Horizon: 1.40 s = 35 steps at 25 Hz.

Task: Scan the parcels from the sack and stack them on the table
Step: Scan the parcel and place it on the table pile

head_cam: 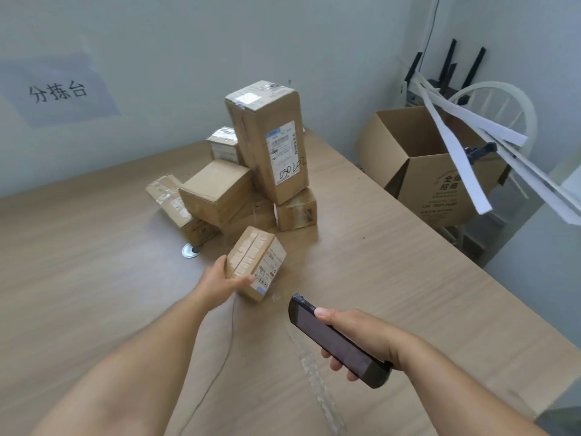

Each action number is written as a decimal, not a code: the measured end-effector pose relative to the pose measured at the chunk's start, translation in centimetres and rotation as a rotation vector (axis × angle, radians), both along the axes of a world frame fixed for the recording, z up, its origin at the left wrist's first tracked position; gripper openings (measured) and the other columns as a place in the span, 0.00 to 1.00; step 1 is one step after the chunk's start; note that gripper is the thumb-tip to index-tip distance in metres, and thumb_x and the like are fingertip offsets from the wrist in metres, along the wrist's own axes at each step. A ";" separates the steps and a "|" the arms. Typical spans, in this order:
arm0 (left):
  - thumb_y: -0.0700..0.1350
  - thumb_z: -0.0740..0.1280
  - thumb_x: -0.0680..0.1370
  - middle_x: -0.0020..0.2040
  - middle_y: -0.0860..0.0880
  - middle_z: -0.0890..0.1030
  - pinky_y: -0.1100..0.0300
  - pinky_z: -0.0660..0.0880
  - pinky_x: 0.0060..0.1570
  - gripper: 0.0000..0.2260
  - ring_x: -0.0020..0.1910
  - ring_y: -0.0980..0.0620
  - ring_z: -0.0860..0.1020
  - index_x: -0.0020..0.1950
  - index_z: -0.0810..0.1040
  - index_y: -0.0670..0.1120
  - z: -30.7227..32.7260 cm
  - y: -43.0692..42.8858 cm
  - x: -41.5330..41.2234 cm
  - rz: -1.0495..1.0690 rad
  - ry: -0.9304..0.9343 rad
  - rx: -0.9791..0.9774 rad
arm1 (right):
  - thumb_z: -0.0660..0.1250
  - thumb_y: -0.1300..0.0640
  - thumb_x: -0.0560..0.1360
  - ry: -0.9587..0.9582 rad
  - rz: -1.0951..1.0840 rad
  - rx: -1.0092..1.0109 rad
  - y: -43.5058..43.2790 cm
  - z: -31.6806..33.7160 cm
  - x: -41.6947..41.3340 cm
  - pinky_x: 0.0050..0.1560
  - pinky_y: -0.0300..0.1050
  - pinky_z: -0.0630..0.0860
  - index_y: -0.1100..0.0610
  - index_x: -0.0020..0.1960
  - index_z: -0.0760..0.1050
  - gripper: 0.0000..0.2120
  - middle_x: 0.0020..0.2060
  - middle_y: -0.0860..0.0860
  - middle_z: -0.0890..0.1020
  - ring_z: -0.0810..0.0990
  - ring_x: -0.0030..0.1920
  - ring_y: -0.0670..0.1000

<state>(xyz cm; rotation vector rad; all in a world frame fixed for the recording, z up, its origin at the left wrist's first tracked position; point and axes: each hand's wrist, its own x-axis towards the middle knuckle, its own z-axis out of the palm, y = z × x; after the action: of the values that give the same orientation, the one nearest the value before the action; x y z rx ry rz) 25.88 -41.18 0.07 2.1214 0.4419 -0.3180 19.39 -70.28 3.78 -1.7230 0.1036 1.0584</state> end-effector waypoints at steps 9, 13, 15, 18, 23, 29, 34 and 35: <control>0.48 0.78 0.60 0.62 0.47 0.75 0.58 0.74 0.41 0.48 0.46 0.50 0.76 0.77 0.60 0.51 2.1 3.6 -2.7 0.107 0.045 -0.128 | 0.61 0.37 0.78 0.037 0.130 -0.074 3.1 -0.6 -1.6 0.36 0.47 0.77 0.57 0.58 0.77 0.24 0.44 0.56 0.81 0.81 0.40 0.54; 0.46 0.77 0.63 0.47 0.50 0.78 0.57 0.71 0.41 0.31 0.38 0.51 0.73 0.64 0.71 0.53 4.2 4.4 -5.2 0.119 0.018 -0.136 | 0.60 0.38 0.79 0.010 0.215 -0.092 4.0 -0.4 -2.1 0.37 0.48 0.77 0.57 0.58 0.76 0.23 0.44 0.56 0.81 0.81 0.40 0.54; 0.47 0.77 0.62 0.44 0.50 0.78 0.56 0.70 0.41 0.29 0.37 0.51 0.73 0.60 0.70 0.54 5.3 4.6 -6.8 0.158 0.020 -0.129 | 0.60 0.38 0.78 0.013 0.273 -0.097 4.3 0.0 -2.6 0.36 0.47 0.77 0.57 0.59 0.76 0.24 0.43 0.55 0.81 0.81 0.40 0.54; 0.48 0.77 0.62 0.43 0.49 0.76 0.55 0.68 0.41 0.27 0.38 0.50 0.72 0.55 0.68 0.56 6.7 5.5 -9.6 0.203 0.012 -0.121 | 0.62 0.36 0.74 0.019 0.388 -0.093 5.0 0.7 -3.6 0.35 0.47 0.77 0.58 0.60 0.76 0.28 0.43 0.55 0.81 0.80 0.39 0.55; 0.51 0.78 0.64 0.51 0.47 0.76 0.58 0.71 0.39 0.28 0.41 0.49 0.74 0.59 0.69 0.54 6.8 6.3 -14.0 0.231 0.042 0.043 | 0.62 0.35 0.67 -0.009 0.455 -0.090 4.8 1.0 -5.4 0.34 0.46 0.77 0.59 0.59 0.76 0.32 0.42 0.55 0.81 0.80 0.38 0.55; 0.60 0.75 0.63 0.58 0.43 0.75 0.57 0.75 0.39 0.40 0.48 0.46 0.77 0.67 0.62 0.44 2.0 5.3 -18.0 0.172 0.387 0.408 | 0.63 0.34 0.69 -0.020 0.468 -0.087 4.1 0.4 -5.9 0.35 0.47 0.77 0.60 0.59 0.76 0.32 0.43 0.55 0.82 0.81 0.38 0.54; 0.73 0.69 0.61 0.75 0.41 0.58 0.48 0.61 0.69 0.55 0.74 0.41 0.57 0.78 0.47 0.53 3.3 4.5 -14.6 0.110 0.478 0.611 | 0.61 0.38 0.78 -0.014 0.437 -0.084 3.9 0.2 -5.2 0.37 0.48 0.78 0.59 0.60 0.76 0.25 0.43 0.55 0.82 0.81 0.40 0.54; 0.74 0.68 0.62 0.75 0.41 0.58 0.47 0.61 0.69 0.54 0.75 0.41 0.56 0.78 0.45 0.55 3.4 4.0 -13.4 0.085 0.449 0.633 | 0.61 0.38 0.78 -0.014 0.430 -0.089 3.9 0.3 -5.0 0.37 0.48 0.78 0.58 0.60 0.76 0.25 0.43 0.55 0.82 0.81 0.40 0.54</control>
<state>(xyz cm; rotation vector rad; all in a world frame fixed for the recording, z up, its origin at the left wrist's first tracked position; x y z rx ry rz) 12.49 -37.15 3.51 2.6291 0.9961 -0.6813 14.38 -66.43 4.04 -1.8803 -0.2430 1.3688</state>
